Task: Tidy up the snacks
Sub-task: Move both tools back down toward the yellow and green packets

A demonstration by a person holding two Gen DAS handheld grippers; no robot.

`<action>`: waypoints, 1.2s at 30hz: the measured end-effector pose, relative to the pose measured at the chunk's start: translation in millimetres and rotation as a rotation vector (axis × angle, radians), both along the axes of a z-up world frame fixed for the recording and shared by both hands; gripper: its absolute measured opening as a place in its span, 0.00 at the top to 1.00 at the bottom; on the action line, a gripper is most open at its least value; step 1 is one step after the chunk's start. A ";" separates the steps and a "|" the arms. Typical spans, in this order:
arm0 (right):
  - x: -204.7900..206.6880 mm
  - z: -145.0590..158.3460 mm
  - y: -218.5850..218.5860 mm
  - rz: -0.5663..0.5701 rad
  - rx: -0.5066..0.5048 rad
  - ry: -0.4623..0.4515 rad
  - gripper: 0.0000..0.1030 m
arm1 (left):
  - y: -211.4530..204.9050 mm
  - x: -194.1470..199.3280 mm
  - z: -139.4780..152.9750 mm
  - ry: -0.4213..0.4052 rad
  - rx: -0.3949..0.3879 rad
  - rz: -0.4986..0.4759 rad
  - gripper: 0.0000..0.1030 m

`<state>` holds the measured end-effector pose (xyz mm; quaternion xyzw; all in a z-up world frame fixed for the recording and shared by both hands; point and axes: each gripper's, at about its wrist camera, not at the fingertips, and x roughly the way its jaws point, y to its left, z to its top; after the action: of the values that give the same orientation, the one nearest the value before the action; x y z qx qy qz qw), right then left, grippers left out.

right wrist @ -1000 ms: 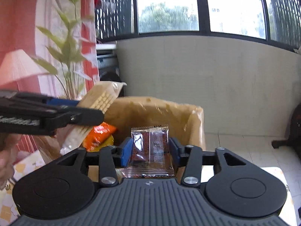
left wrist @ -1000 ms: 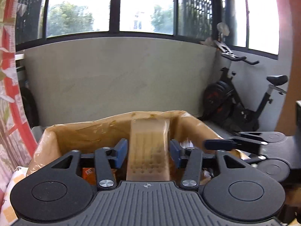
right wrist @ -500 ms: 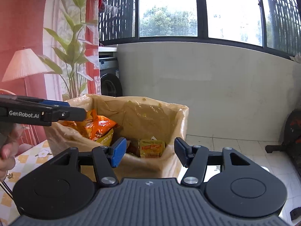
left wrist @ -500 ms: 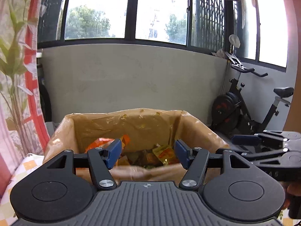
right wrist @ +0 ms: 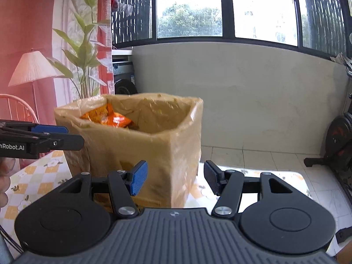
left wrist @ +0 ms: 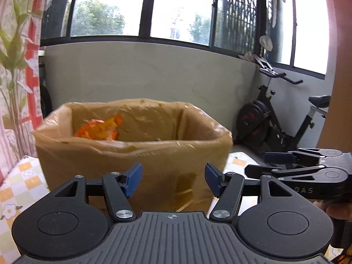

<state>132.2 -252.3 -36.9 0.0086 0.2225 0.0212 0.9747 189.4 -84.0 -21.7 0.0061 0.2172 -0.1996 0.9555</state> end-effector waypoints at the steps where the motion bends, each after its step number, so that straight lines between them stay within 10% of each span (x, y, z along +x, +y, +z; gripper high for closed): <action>1: -0.7 -4.1 -1.4 -0.003 0.001 0.008 0.42 | -1.2 0.2 -3.1 0.007 -0.001 -0.004 0.37; 36: -20.8 -115.6 -61.3 -0.043 -0.024 0.212 0.42 | -22.2 32.4 -110.6 0.225 0.057 -0.084 0.41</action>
<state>111.4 -313.6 -152.5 0.0040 0.3243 -0.0032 0.9459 221.8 -106.2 -132.3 0.0198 0.3282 -0.2326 0.9153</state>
